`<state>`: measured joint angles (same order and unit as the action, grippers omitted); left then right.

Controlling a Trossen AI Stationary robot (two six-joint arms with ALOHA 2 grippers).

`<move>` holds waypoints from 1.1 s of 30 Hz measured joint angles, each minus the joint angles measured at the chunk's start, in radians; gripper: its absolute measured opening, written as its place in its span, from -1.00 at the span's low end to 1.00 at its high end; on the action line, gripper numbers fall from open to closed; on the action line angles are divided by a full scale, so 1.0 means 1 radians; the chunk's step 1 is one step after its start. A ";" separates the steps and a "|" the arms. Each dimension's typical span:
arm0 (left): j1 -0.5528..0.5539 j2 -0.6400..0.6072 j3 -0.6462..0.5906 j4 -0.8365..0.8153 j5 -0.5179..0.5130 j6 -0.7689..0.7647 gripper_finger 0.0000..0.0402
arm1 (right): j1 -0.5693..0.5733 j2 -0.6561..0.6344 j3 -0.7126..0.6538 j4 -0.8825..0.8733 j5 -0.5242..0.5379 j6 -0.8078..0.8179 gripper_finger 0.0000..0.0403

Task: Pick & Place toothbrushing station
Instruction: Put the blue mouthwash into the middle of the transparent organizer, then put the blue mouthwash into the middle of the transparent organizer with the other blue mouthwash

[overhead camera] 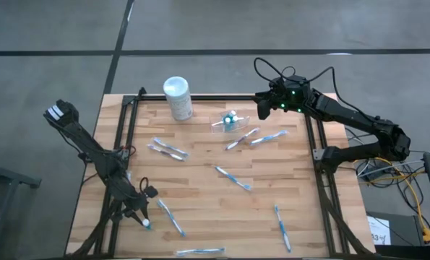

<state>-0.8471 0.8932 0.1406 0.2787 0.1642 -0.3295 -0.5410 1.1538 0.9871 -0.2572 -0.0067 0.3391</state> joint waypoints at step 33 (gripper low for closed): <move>0.000 -0.023 0.000 0.164 -0.105 0.031 -0.61 | 0.000 0.000 0.000 0.000 0.000 0.000 -0.37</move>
<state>-0.8467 0.8707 0.1406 0.4431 0.0595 -0.2981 -0.5411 1.1538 0.9871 -0.2573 -0.0067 0.3391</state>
